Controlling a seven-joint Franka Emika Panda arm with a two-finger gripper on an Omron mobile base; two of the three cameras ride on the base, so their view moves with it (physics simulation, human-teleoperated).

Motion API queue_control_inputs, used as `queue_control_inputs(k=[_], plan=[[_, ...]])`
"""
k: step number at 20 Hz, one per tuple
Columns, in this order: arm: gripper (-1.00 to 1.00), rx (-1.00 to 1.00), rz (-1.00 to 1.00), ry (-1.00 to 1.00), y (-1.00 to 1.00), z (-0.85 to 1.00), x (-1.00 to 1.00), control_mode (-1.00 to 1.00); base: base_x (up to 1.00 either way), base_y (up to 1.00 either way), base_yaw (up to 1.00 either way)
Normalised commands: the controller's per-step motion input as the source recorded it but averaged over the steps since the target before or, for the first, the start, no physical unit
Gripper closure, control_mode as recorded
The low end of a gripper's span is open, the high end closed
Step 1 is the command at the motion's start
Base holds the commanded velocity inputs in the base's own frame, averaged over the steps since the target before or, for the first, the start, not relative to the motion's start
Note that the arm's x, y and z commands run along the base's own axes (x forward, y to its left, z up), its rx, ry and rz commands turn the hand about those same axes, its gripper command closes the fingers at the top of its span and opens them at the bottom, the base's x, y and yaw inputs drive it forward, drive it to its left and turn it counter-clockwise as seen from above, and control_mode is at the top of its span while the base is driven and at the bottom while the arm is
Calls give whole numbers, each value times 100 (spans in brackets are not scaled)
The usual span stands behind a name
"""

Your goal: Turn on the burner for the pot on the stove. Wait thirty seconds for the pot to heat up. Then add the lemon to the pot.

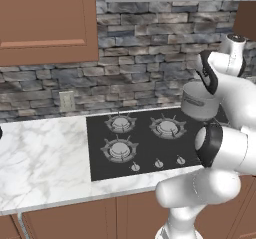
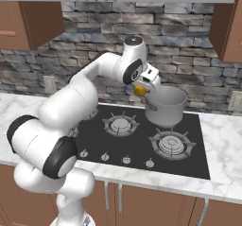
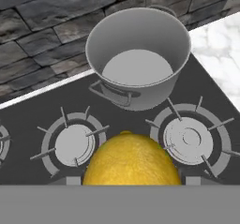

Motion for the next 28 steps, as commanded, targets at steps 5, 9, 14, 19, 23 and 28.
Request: queue_control_inputs(k=[5,9,14,19,23,28], plan=[[100,0,0,0,-16,-4,47,-100,0,0,0],[100,-3,0,-3,-17,-21,42,-100,0,0,0],[100,-9,0,-16,-9,-41,31,-100,0,0,0],[100,-8,0,-10,-19,-24,37,-100,0,0,0],[100,-4,0,-1,-15,-5,32,-100,0,0,0],[100,0,0,0,-19,-7,13,-100,0,0,0]])
